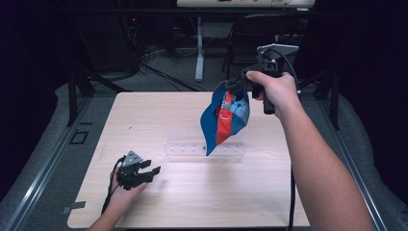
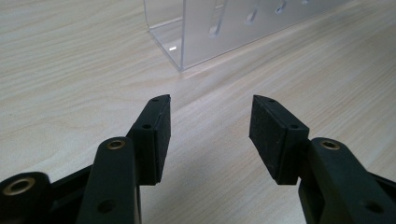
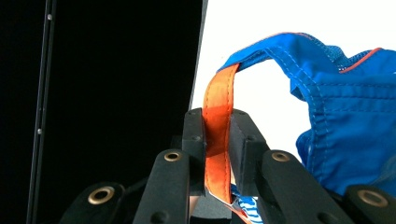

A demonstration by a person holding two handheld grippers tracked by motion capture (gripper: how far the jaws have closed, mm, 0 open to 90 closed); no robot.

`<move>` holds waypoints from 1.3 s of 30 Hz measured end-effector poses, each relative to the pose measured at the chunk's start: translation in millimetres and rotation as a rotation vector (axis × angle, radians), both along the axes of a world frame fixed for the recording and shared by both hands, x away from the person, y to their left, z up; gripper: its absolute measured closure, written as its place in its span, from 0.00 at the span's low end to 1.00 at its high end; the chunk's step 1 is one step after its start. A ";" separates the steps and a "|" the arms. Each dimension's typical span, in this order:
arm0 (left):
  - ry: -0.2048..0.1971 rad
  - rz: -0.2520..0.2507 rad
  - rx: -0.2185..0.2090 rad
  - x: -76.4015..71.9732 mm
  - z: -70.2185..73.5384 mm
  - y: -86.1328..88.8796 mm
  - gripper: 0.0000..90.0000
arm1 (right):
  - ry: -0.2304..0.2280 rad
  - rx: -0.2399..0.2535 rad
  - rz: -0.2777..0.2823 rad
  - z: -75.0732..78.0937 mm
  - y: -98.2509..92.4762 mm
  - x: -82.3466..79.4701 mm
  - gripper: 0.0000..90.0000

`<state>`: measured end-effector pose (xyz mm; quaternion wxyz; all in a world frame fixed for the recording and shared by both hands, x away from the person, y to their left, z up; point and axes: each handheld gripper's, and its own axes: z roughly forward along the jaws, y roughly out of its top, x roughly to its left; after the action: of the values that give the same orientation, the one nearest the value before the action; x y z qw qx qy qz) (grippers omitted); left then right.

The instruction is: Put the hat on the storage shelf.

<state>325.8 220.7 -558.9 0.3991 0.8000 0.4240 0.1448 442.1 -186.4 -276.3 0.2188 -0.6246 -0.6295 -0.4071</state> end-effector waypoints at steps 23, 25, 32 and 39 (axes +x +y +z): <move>-0.002 -0.002 -0.003 0.3 0.1 0.2 0.55 | 0.008 -0.013 -0.076 -16.5 2.4 15.0 0.87; -0.002 -0.003 -0.002 0.3 0.1 0.0 0.55 | 0.010 -0.013 -0.080 -17.3 2.3 15.1 0.87; -0.002 -0.001 -0.005 0.1 0.0 -0.1 0.55 | 0.011 -0.022 -0.079 -22.5 6.9 17.0 0.87; -0.003 -0.003 -0.006 0.1 0.2 0.0 0.55 | 0.015 -0.008 -0.067 -28.2 13.8 19.9 0.87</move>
<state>325.9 220.7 -558.8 0.4023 0.7991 0.4228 0.1441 462.1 -172.6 -304.5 0.2072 -0.6492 -0.6082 -0.4070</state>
